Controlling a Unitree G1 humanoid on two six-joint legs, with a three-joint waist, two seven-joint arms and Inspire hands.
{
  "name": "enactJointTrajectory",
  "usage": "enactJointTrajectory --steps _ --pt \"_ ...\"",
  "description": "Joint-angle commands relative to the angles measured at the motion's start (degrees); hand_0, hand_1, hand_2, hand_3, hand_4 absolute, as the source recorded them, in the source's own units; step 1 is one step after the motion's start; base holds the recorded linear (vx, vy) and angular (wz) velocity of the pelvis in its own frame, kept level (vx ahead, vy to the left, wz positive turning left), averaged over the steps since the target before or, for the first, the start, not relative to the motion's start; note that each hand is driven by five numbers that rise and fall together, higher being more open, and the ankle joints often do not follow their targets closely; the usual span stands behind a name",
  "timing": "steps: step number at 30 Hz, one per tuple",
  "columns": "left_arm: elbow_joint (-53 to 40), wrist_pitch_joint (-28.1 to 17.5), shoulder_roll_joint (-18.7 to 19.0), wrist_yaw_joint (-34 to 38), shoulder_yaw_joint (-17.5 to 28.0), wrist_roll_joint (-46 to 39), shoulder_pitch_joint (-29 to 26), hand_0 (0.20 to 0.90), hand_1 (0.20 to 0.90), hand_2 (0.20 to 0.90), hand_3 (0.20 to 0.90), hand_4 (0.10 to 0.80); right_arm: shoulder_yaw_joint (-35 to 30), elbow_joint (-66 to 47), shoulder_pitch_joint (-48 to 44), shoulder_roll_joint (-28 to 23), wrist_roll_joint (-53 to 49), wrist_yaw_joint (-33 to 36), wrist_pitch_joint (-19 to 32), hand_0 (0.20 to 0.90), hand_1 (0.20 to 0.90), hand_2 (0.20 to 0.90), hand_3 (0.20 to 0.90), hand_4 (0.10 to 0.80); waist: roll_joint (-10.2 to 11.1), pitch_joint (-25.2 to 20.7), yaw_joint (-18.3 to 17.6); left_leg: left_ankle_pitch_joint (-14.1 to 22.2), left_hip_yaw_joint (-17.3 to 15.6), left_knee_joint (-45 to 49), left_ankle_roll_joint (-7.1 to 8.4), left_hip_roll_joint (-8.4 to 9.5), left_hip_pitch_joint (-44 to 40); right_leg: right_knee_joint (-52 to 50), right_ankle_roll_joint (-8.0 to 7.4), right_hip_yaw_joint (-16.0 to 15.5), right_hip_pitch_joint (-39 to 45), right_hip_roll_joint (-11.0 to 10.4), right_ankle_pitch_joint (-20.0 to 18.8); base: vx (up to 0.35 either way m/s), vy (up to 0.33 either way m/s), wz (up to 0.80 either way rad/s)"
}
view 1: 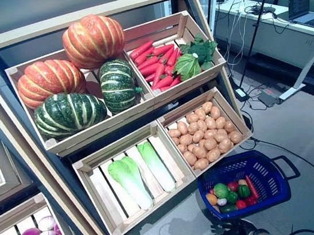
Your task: Put vegetables into the basket
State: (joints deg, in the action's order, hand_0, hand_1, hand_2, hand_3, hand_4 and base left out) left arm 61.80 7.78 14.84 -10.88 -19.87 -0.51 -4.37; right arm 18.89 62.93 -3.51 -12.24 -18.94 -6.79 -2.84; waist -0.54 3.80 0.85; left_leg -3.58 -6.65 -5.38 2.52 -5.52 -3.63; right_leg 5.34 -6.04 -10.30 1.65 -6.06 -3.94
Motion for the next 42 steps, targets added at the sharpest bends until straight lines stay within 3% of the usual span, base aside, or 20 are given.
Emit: enactJointTrajectory --steps 1,3,8,13,15,22,23,24,32,35,42 --pt "0.9 -4.6 0.3 -4.4 -0.8 1.6 -6.7 0.9 0.9 0.9 0.9 0.8 1.1 -0.2 -4.8 0.1 -2.6 -1.1 2.6 0.9 0.9 0.9 0.9 0.8 1.9 2.7 -0.4 2.3 3.8 0.4 1.94 -1.56 -1.1 -0.3 -2.18 0.2 4.5 -2.6 1.6 0.0 0.0 0.0" --pt "-0.4 -6.5 0.5 -5.2 -1.6 1.5 -7.1 0.9 0.9 0.9 0.9 0.8 1.2 -0.4 -4.8 -0.1 -2.6 -1.2 2.5 0.9 0.9 0.9 0.9 0.8 1.8 2.8 -0.5 2.3 3.7 0.4 1.95 -1.53 -1.1 -0.3 -2.2 0.3 4.5 -2.6 1.5 0.0 0.0 0.0" --pt "-14.3 -9.3 3.1 -13.8 -5.2 1.4 -8.7 0.9 0.9 0.9 0.9 0.8 1.7 -2.1 -4.6 -1.0 -2.4 -1.0 1.6 0.9 0.9 0.9 0.9 0.8 1.3 3.2 -0.7 2.2 3.4 0.4 2.02 -1.46 -1.0 -0.3 -2.44 0.4 4.1 -2.8 1.2 -0.007 0.003 0.0" --pt "-34.5 -9.4 10.9 -18.9 -8.2 1.0 -10.7 0.9 0.9 0.9 0.9 0.8 1.8 -4.3 -3.7 -2.4 -2.5 -0.6 0.7 0.9 0.9 0.9 0.9 0.8 0.5 3.4 -0.7 2.3 3.4 0.4 1.95 -1.29 -0.7 -0.3 -2.67 0.3 3.9 -3.0 1.2 0.0 0.0 0.0" --pt "-45.3 -8.3 15.7 -21.0 -6.8 0.4 -11.7 0.9 0.9 0.9 0.9 0.8 1.5 -5.0 -2.9 -3.2 -2.4 -0.9 0.7 0.9 0.9 0.9 0.9 0.8 0.0 3.3 -0.6 2.3 3.5 0.4 1.9 -1.25 -0.5 -0.3 -2.78 0.3 3.7 -3.1 1.3 0.0 0.0 0.0" --pt "-65.2 -7.8 25.8 -27.0 -1.4 5.5 -14.2 0.9 0.9 0.9 0.9 0.8 -0.1 -4.1 -0.3 -3.7 -2.2 -1.2 2.6 0.9 0.9 0.9 0.9 0.8 -0.8 2.5 0.1 2.2 3.9 0.4 1.87 -1.13 0.2 -0.3 -2.95 -0.4 3.5 -3.6 1.3 0.0 0.0 0.0" --pt "-65.5 -7.8 26.0 -26.9 -1.2 5.8 -14.1 0.9 0.9 0.9 0.9 0.8 -0.1 -4.0 -0.3 -3.7 -2.2 -1.2 2.6 0.9 0.9 0.9 0.9 0.8 -0.8 2.5 0.1 2.2 3.9 0.4 1.87 -1.12 0.2 -0.3 -2.95 -0.5 3.5 -3.6 1.3 0.0 0.0 0.0" --pt "-67.8 -9.3 28.7 -27.3 -0.2 11.5 -14.9 0.9 0.9 0.9 0.9 0.8 -0.6 -3.5 0.3 -3.9 -2.2 -1.3 3.1 0.9 0.9 0.9 0.9 0.8 -1.0 2.3 0.3 2.3 4.1 0.4 1.86 -1.03 0.3 -0.3 -2.96 -0.8 3.5 -3.7 1.3 0.0 0.0 0.0" --pt "-71.1 -12.3 40.9 -26.3 1.3 32.0 -18.7 0.9 0.9 0.9 0.9 0.8 -1.7 -2.2 2.0 -5.0 -4.0 -2.1 4.8 0.9 0.9 0.9 0.9 0.8 -1.3 2.0 0.5 2.1 4.4 0.4 2.11 -0.63 1.2 -0.3 -3.1 -1.7 3.0 -3.9 1.4 0.002 -0.007 0.06" --pt "-70.9 -14.9 45.6 -28.3 1.2 34.7 -20.7 0.9 0.9 0.9 0.9 0.8 -1.9 -2.0 2.5 -5.6 -4.3 -2.4 5.0 0.9 0.9 0.9 0.9 0.8 -1.5 2.0 0.4 2.1 4.0 0.4 2.24 -0.57 1.4 -0.3 -3.2 -2.0 2.6 -4.0 1.1 0.001 -0.005 0.08" --pt "-68.8 -15.9 49.1 -27.5 0.0 40.1 -22.0 0.9 0.9 0.9 0.9 0.8 -1.9 -1.1 2.6 -6.2 -4.8 -3.1 5.4 0.9 0.9 0.9 0.9 0.8 -1.6 2.5 0.2 1.9 3.6 0.4 2.41 -0.48 1.7 -0.3 -3.14 -2.3 2.3 -3.8 0.9 0.007 -0.001 0.0"
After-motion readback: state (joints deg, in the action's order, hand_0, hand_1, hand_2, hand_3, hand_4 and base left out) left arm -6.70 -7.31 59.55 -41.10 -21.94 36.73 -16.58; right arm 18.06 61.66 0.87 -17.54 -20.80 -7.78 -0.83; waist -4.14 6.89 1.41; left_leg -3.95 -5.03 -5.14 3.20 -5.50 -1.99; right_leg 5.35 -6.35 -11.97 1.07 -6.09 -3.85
